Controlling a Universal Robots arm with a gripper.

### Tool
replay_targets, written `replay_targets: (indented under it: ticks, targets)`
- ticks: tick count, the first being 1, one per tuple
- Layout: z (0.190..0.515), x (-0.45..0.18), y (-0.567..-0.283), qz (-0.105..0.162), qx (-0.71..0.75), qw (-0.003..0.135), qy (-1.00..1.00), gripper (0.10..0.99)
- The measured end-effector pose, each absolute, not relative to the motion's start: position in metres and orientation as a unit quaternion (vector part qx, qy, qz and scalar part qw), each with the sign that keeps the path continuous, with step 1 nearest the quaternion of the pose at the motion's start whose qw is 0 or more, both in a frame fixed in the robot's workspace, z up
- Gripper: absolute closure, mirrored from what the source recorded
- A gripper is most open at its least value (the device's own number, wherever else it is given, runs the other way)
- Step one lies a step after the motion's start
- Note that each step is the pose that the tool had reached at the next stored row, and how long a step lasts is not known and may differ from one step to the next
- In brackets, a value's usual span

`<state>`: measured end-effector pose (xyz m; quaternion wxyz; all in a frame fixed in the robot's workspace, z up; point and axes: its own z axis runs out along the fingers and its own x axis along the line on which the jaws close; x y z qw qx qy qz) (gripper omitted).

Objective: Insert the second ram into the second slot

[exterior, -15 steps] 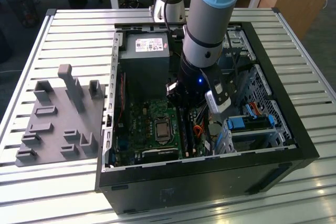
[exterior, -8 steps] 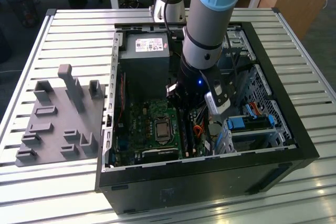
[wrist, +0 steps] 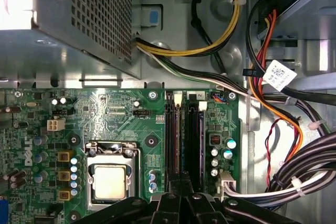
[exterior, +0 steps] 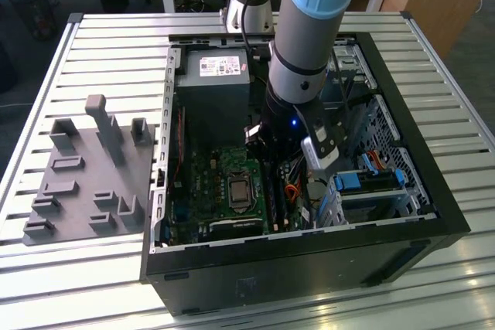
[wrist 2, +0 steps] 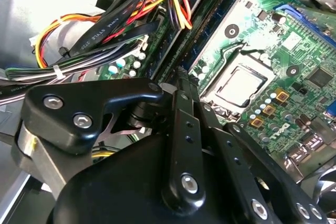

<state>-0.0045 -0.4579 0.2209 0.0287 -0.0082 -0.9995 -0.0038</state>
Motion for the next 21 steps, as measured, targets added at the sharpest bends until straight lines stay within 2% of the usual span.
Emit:
replay_targets:
  ticks: [12, 21]
  targets:
    - [0.215, -0.005, -0.458, -0.003, -0.008, 0.029, -1.000, 0.980]
    - [0.229, -0.006, -0.457, -0.003, -0.008, 0.029, -1.000, 0.980]
